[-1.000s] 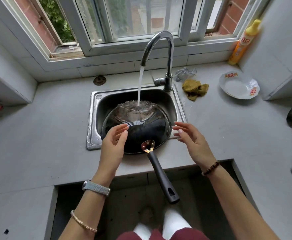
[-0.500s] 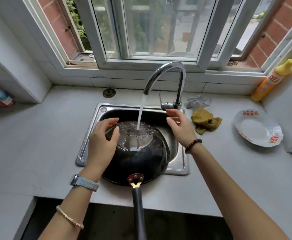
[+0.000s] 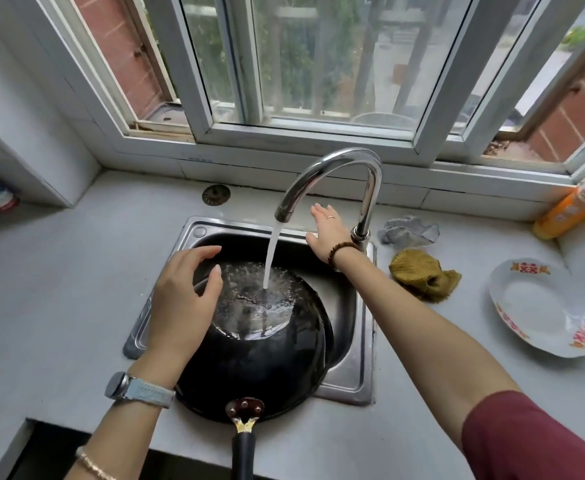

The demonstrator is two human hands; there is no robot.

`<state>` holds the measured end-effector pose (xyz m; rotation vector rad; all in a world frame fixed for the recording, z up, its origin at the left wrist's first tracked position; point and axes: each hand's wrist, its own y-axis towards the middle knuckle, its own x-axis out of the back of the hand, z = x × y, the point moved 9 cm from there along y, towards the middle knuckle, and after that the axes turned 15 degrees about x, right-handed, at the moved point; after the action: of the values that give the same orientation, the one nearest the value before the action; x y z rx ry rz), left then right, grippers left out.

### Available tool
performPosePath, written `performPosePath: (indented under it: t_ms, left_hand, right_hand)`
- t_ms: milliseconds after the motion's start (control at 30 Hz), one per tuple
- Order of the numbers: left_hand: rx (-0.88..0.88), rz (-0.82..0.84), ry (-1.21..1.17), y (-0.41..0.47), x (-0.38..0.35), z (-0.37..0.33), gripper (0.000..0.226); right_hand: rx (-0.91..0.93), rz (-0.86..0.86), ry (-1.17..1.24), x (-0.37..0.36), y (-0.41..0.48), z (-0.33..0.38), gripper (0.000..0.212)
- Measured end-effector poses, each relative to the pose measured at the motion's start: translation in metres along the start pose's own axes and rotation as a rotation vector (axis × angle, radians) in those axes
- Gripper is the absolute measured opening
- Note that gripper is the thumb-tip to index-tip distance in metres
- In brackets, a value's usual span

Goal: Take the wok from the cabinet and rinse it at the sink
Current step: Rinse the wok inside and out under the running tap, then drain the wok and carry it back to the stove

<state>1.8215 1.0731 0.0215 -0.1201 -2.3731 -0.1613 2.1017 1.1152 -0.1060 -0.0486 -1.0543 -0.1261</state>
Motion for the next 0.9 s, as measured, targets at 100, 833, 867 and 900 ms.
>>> performPosePath:
  t_ms: [100,833,867,900]
  left_hand:
    - [0.012,0.008,0.02,0.004,-0.007,0.001,0.028]
    - [0.029,0.067,-0.009,-0.012,0.0,0.02,0.027]
    - [0.028,0.07,-0.017,-0.015,0.001,0.022,0.027]
    - [0.027,0.073,-0.025,-0.018,0.003,0.024,0.026]
  right_hand:
    - [0.0,0.074,-0.073,-0.007,0.008,-0.005,0.062]
    - [-0.206,-0.284,0.36,0.032,-0.021,0.0,0.053]
    - [-0.199,-0.293,0.389,0.035,-0.032,0.008,0.053]
    - [-0.196,-0.3,0.415,0.037,-0.044,0.015,0.051]
